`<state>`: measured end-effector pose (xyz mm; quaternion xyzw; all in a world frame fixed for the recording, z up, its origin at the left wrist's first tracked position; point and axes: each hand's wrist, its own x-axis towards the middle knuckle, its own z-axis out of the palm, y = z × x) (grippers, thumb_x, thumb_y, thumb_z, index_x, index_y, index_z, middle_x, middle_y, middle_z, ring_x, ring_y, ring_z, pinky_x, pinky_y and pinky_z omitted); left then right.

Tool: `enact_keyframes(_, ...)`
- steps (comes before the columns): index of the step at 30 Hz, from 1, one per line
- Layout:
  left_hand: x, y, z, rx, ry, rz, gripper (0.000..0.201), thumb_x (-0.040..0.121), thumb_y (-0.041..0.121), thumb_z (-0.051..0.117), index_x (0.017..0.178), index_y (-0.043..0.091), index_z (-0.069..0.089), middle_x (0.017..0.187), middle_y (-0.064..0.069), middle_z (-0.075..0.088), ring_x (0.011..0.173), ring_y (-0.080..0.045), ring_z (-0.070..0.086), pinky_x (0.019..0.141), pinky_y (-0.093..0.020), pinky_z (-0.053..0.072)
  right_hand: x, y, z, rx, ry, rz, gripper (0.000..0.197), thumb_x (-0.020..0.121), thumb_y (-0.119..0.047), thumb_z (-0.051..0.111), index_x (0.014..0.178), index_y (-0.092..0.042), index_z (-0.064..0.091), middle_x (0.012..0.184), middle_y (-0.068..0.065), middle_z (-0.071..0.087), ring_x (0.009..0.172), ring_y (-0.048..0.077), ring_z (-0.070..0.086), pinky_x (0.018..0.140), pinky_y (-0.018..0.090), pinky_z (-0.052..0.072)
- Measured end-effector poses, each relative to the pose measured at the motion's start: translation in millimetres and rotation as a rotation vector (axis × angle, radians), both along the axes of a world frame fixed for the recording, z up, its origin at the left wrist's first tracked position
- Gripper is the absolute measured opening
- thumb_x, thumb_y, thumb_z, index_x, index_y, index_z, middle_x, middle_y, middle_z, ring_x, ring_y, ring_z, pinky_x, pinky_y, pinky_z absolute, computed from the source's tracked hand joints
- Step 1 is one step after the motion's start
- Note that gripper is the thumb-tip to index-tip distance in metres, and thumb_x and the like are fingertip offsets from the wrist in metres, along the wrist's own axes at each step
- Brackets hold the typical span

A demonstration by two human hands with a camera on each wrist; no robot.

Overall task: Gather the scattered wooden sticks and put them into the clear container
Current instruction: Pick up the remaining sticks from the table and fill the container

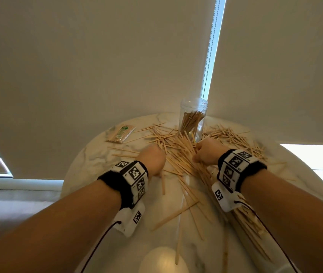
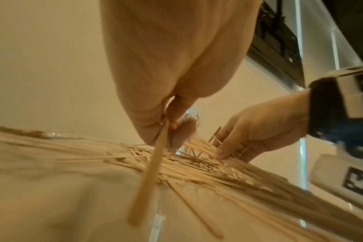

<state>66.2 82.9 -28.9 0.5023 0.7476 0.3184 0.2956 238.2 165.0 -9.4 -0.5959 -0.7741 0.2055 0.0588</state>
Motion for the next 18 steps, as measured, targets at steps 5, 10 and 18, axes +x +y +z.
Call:
enact_keyframes(5, 7.6, 27.4, 6.9, 0.155, -0.257, 0.130, 0.053, 0.093, 0.062, 0.053, 0.091, 0.010, 0.061, 0.070, -0.001, 0.058, 0.061, -0.019, 0.051, 0.072, -0.036, 0.048, 11.0, -0.8, 15.3, 0.019, 0.352, -0.009, 0.005, 0.089, -0.017, 0.073, 0.091, -0.013, 0.075, 0.085, 0.003, 0.075, 0.080, 0.017, 0.072, 0.078, 0.032, 0.060)
enact_keyframes(10, 30.2, 45.5, 16.1, 0.198, -0.505, -0.088, 0.078, 0.074, 0.086, 0.053, 0.105, 0.016, 0.069, 0.103, 0.000, 0.072, 0.092, -0.019, 0.066, 0.082, -0.035, 0.054, 1.0, -10.2, 28.5, 0.107, 0.511, 0.090, 0.006, 0.093, -0.019, 0.068, 0.094, -0.020, 0.074, 0.081, -0.001, 0.076, 0.078, 0.016, 0.074, 0.077, 0.036, 0.062)
enact_keyframes(18, 30.0, 65.9, 8.3, 0.350, -0.470, 0.042, 0.055, 0.099, 0.059, 0.036, 0.101, 0.016, 0.071, 0.093, -0.004, 0.075, 0.089, -0.022, 0.071, 0.089, -0.046, 0.057, -21.0, -19.6, 19.5, 0.204, 0.658, 0.142, 0.011, 0.089, -0.020, 0.074, 0.100, -0.019, 0.075, 0.081, -0.006, 0.075, 0.073, 0.004, 0.070, 0.067, 0.020, 0.055)
